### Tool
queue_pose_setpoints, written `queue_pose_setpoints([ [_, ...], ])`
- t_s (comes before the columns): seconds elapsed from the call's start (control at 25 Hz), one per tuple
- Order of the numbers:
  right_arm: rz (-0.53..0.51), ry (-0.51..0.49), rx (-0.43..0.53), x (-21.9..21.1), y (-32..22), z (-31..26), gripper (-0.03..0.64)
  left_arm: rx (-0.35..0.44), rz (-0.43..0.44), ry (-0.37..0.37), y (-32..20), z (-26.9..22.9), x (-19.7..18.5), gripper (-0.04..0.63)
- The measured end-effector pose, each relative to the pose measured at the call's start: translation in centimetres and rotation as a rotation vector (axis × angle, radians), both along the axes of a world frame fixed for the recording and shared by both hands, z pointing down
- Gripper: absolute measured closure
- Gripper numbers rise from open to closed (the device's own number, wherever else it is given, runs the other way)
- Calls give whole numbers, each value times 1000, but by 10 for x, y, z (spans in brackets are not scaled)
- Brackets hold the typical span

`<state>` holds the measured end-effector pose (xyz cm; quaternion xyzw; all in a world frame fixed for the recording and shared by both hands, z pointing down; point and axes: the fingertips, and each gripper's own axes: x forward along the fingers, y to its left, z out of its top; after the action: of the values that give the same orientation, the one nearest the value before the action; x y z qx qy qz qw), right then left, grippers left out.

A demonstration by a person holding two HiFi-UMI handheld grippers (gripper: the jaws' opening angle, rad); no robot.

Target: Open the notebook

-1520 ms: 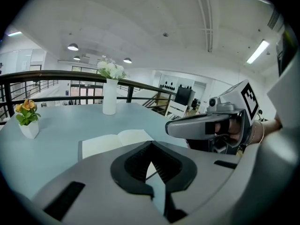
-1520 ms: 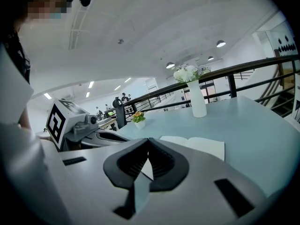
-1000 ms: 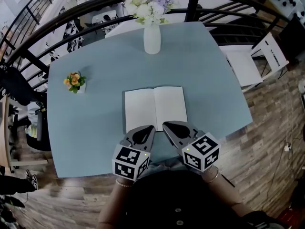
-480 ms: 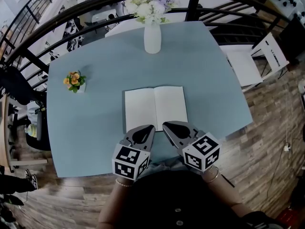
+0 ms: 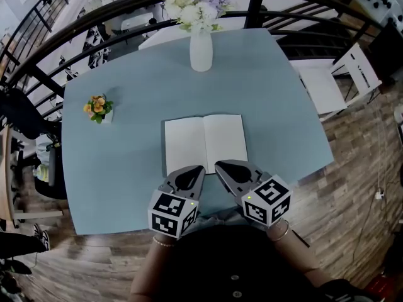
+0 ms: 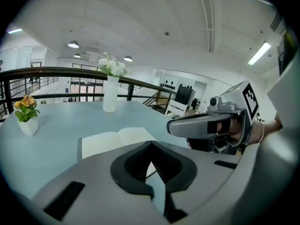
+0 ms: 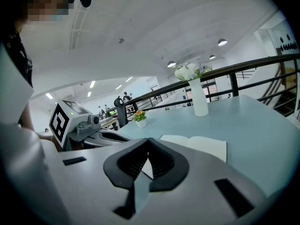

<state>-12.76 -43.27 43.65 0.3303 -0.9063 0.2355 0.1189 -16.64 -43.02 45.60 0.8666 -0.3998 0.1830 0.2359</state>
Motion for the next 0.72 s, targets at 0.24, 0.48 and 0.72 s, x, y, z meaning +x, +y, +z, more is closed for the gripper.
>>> queue_pose_setpoints([
  [0.24, -3, 5, 2, -1, 1, 1, 611, -4, 1, 4, 0, 0, 0, 580],
  [0.48, -8, 2, -4, -2, 2, 1, 611, -14, -1, -5, 0, 2, -1, 580],
  [0.72, -8, -1, -6, -2, 0, 1, 611, -18, 4, -6, -1, 4, 0, 580],
])
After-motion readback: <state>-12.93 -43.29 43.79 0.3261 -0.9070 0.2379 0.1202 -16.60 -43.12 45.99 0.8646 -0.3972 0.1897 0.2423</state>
